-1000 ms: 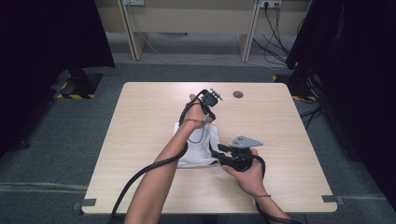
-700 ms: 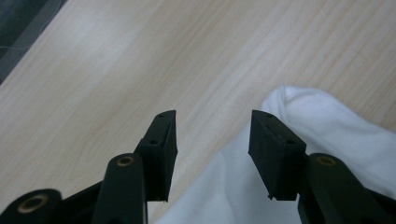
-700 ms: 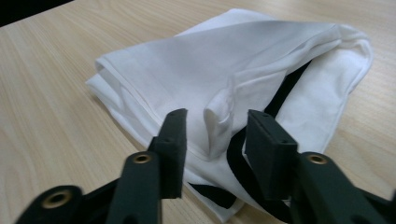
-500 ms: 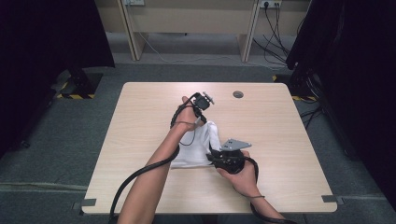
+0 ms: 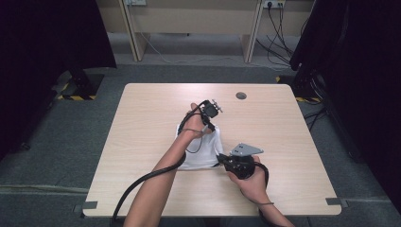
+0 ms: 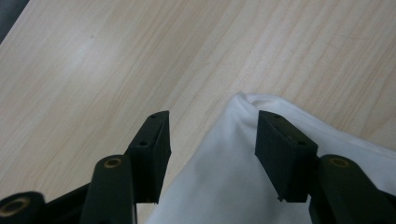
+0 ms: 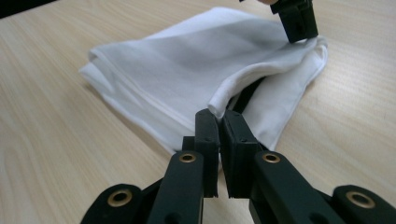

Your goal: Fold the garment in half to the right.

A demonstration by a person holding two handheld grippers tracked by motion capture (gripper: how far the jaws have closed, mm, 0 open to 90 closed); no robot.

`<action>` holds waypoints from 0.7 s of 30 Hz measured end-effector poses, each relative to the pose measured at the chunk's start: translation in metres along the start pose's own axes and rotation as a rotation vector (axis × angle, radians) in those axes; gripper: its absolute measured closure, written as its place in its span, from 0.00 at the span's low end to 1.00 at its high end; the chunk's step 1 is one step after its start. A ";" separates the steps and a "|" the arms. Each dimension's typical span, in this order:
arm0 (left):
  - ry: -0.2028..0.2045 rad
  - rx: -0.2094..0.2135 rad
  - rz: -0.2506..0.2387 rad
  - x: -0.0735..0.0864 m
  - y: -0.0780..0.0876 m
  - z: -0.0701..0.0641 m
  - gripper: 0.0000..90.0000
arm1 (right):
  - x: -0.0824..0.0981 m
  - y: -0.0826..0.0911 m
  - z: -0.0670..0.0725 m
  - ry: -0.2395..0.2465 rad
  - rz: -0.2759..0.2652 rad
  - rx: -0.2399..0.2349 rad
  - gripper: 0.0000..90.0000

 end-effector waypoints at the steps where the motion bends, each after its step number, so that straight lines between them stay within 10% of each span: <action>1: 0.000 0.000 0.000 0.000 0.000 0.000 0.49 | 0.000 0.000 0.000 0.000 0.000 0.000 0.93; 11: -0.025 0.009 -0.001 -0.001 -0.008 -0.011 0.48 | -0.031 0.016 -0.006 -0.004 -0.069 0.028 0.78; 21: 0.010 0.001 -0.041 0.006 0.025 0.007 0.45 | -0.004 -0.026 0.001 -0.001 0.084 0.021 0.77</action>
Point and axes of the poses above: each handheld gripper's, and its own axes: y roughly backward along the jaws, x roughly out of its underside, z roughly to its left, the point moved 10 cm from there along -y, roughly forward along the jaws, and after that the axes turned 9 degrees about y, right-handed, at the moved point
